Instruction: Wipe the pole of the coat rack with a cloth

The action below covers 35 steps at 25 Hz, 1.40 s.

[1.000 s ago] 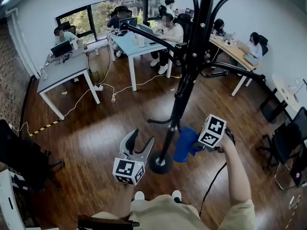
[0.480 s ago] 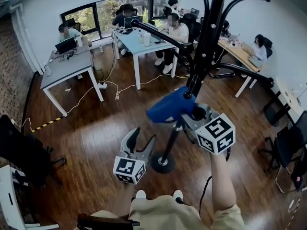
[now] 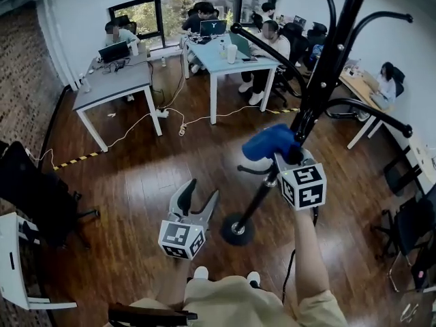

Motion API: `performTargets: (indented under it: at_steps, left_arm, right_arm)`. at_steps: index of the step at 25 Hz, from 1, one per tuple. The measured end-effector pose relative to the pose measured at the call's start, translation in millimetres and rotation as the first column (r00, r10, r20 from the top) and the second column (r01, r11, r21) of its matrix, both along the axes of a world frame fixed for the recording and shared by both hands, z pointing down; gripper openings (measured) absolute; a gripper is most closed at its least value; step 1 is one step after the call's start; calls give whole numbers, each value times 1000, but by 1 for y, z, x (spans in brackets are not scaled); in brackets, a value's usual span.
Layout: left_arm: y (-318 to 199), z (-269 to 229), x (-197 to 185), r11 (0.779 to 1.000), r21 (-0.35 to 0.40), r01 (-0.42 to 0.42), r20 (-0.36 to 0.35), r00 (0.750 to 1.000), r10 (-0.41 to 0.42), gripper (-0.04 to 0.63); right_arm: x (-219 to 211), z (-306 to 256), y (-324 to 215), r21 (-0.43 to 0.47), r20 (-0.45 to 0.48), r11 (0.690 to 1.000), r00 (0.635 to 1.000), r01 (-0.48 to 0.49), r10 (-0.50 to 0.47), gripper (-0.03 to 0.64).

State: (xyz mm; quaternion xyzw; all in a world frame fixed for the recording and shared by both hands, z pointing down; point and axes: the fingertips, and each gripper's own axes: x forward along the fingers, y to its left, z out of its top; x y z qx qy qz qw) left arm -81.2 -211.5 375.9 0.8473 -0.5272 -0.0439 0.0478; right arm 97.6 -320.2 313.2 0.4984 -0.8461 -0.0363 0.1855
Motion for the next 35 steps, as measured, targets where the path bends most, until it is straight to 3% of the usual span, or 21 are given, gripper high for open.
performTargets:
  at_steps: [5,11,14,17,21,26,31,35]
  left_arm:
    - [6,4,-15,999,-6,32,-7,999,-32,255]
    - [15,13,-36,997,-24,74,-19,997,-74,255]
    - [19,16,-44,996,-33,86,-17,996,-87,253]
    - [21,18,-49,995,-41,95,-18,995,-96,253]
    - [22,21,-57,994,-45,98,-17,995,-98,252]
    - [19,17,-52,996,-38,80,-9,997,-80,252]
    - [16,12,-46,998,-24,63,3,998,-63,252]
    - [9,15,-32,998,-36,44,11,999,-44,250]
  right_arm:
    - [3,69,-7,-147,61,988,996,-56,66,61]
    - [-2,143,-10,-302,19,946,992,-115,127,61]
    - [-13,171,-5,-353,32,929,991,-109,128,61]
    - [-32,181,-1,-388,113,919,986,-72,124,61]
    - [-71,175,5,-377,211,925,977,45,39,61]
    - [-119,164,24,-353,243,912,962,208,-125,61]
    - [-94,128,42,-293,374,930,922,220,-101,61]
    - [-68,88,60,-151,463,961,876,230,-137,60]
